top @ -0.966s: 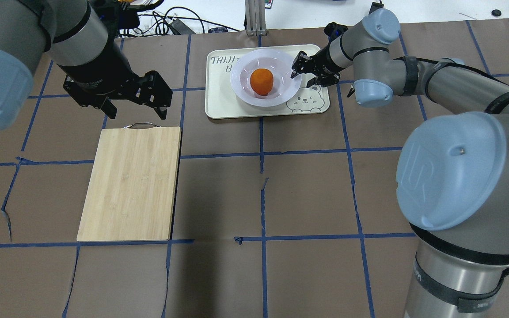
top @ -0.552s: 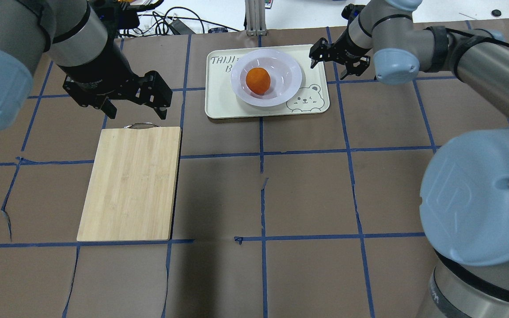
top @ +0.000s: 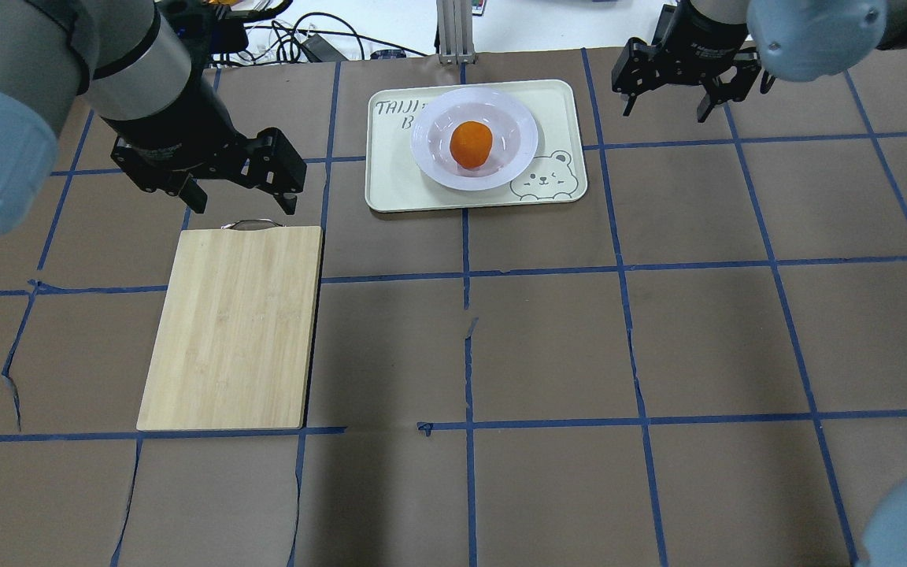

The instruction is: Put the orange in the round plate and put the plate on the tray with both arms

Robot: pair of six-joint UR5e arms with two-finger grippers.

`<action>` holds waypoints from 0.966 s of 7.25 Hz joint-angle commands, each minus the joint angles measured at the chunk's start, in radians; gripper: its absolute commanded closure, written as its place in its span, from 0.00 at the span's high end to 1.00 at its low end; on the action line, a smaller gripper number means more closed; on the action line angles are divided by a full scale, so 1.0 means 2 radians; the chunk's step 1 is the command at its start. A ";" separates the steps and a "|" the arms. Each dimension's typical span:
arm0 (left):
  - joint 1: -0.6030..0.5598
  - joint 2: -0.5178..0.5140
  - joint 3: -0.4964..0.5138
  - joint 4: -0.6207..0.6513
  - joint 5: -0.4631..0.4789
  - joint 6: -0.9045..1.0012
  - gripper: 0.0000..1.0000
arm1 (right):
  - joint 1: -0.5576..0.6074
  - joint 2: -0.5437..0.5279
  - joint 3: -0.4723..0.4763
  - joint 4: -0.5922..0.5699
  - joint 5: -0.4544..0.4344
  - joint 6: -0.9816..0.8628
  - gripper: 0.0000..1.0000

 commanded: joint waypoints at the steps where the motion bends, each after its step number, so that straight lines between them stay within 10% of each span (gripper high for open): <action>1: 0.000 0.000 -0.001 0.000 0.000 0.000 1.00 | 0.053 -0.057 0.001 0.048 -0.021 0.006 1.00; 7: 0.000 0.000 -0.001 0.000 0.001 0.000 1.00 | 0.043 -0.089 0.005 0.113 -0.039 -0.055 1.00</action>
